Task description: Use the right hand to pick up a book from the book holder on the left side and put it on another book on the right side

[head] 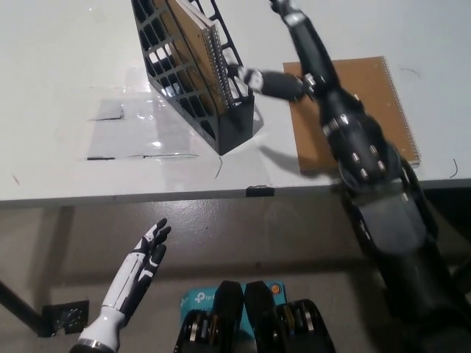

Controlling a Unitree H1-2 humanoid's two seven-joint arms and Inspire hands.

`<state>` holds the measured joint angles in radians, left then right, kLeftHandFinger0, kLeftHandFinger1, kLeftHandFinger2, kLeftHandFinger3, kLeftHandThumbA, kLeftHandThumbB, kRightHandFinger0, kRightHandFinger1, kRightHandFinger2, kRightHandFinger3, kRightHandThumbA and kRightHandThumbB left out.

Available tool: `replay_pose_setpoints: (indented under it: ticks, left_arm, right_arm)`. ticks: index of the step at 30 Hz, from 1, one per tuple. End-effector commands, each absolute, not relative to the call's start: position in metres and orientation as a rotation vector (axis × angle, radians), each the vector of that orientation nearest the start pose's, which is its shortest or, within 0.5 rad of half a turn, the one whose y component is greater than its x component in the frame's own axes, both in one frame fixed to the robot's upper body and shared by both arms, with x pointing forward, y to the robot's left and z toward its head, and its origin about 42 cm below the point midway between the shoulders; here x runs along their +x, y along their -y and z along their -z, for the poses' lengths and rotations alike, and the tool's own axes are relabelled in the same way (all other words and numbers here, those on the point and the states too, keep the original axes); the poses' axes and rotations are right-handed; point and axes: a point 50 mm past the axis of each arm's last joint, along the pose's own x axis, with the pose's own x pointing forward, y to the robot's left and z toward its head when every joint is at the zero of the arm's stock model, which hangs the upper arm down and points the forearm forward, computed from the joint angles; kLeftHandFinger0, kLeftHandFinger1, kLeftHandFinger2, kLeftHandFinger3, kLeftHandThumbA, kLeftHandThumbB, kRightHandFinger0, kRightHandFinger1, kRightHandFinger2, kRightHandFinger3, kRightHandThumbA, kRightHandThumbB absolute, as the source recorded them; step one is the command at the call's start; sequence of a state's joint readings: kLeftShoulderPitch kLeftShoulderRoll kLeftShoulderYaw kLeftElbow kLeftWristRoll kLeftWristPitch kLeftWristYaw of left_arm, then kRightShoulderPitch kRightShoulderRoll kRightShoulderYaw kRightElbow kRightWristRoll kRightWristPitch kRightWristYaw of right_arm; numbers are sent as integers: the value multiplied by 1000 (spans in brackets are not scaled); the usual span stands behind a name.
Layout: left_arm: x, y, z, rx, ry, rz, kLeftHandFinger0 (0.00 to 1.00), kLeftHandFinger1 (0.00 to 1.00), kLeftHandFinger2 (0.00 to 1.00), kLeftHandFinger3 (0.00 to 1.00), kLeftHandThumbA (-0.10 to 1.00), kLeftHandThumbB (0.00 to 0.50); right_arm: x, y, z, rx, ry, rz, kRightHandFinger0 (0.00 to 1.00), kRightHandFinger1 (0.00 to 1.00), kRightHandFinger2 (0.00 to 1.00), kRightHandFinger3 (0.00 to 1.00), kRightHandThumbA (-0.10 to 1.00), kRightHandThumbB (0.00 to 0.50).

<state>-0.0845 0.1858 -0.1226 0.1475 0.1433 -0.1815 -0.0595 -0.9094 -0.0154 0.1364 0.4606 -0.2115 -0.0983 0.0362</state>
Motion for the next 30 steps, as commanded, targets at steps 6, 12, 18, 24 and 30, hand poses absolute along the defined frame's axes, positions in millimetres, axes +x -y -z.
replay_pose_setpoints:
  ticks: [6, 12, 18, 24, 30]
  left_arm:
    - [307, -234, -95, 354, 150, 224, 977, 1000, 1000, 1000, 984, 140]
    - [307, -234, -95, 371, 132, 233, 974, 1000, 1000, 1000, 968, 167]
    - [303, -236, -92, 373, 126, 237, 966, 1000, 1000, 1000, 919, 175]
    - [303, -236, -89, 373, 121, 240, 967, 1000, 1000, 1000, 913, 188]
    - [303, -235, -91, 377, 119, 238, 967, 1000, 1000, 1000, 907, 186]
  right_arm:
    - [525, 34, -369, -325, 513, -406, 1000, 1000, 1000, 1000, 825, 310]
    - [529, 21, -369, -292, 486, -418, 953, 1000, 1000, 1000, 850, 326]
    - [523, 13, -361, -289, 460, -443, 1000, 1000, 1000, 1000, 897, 338]
    - [526, 13, -355, -258, 409, -441, 1000, 1000, 1000, 1000, 873, 321]
    - [532, 16, -348, -226, 373, -441, 1000, 1000, 1000, 1000, 862, 323]
